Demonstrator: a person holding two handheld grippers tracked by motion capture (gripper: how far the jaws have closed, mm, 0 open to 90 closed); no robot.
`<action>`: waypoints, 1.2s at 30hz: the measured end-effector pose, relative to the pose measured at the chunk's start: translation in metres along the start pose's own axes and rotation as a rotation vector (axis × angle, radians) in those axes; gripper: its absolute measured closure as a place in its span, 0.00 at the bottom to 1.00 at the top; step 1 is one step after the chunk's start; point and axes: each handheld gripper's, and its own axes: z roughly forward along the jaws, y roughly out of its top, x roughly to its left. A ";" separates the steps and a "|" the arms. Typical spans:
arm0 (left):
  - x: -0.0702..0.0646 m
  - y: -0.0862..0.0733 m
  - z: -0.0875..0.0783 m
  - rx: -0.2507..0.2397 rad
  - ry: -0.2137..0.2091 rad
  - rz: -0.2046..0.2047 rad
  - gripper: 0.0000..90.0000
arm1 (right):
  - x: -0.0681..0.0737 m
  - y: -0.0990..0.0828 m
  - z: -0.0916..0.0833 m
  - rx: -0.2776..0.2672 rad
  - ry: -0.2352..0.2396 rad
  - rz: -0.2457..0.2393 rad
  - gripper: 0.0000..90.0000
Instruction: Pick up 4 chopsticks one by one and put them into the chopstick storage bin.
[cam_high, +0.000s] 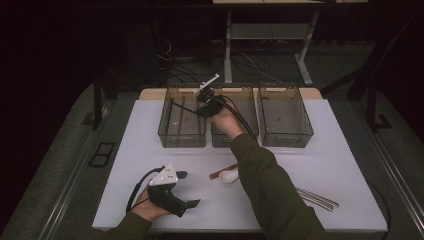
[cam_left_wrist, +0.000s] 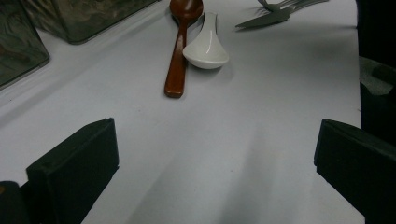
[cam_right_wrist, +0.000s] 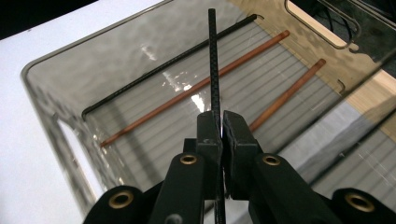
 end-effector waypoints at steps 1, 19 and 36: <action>0.000 0.000 0.000 0.000 0.000 -0.001 0.00 | 0.000 0.002 0.003 0.005 -0.003 0.000 0.95; 0.000 0.001 0.000 -0.011 -0.013 0.002 0.00 | 0.008 0.034 0.033 0.031 -0.066 0.023 0.78; 0.000 0.000 0.000 -0.003 -0.009 0.006 0.00 | 0.003 0.022 0.002 -0.057 0.033 0.047 0.46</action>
